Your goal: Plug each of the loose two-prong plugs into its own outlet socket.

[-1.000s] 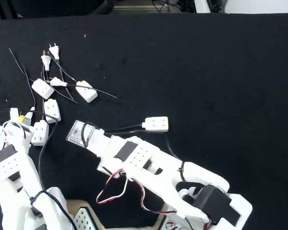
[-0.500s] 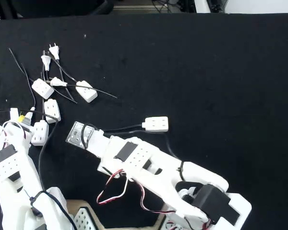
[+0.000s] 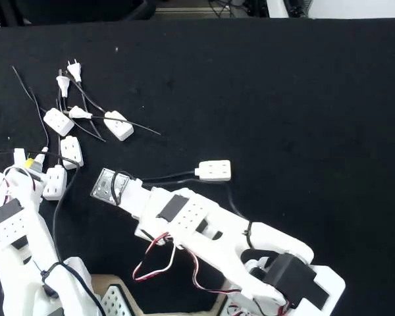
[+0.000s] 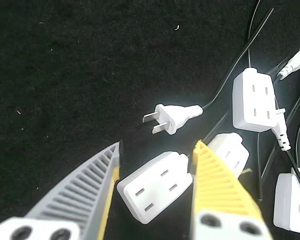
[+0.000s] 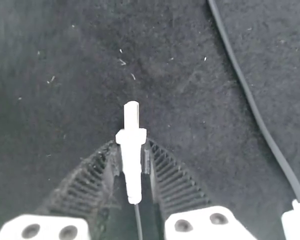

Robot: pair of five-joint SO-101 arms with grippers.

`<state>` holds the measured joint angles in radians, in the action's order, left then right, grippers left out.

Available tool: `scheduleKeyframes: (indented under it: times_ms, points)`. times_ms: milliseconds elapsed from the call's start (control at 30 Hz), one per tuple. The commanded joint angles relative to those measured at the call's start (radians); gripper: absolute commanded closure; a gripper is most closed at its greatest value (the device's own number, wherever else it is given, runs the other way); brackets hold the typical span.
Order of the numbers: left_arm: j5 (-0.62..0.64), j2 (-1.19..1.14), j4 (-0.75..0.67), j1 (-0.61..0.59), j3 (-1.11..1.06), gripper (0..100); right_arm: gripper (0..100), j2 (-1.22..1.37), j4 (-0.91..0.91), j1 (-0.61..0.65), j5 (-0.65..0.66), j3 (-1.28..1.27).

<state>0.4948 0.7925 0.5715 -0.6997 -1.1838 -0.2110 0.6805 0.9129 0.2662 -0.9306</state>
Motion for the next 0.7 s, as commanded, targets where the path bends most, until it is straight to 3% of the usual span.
scheduleKeyframes:
  times_ms: [0,167,667]
  points:
    - [0.003,0.009,-0.014,-0.010,0.005,77,98.4,0.004,0.021,0.006,0.008,0.028]
    - [0.003,0.009,-0.014,-0.010,0.005,77,91.1,0.005,0.021,0.006,0.008,0.027]
    - [0.003,0.009,-0.014,-0.010,0.005,77,96.7,0.005,0.021,0.006,0.025,0.025]
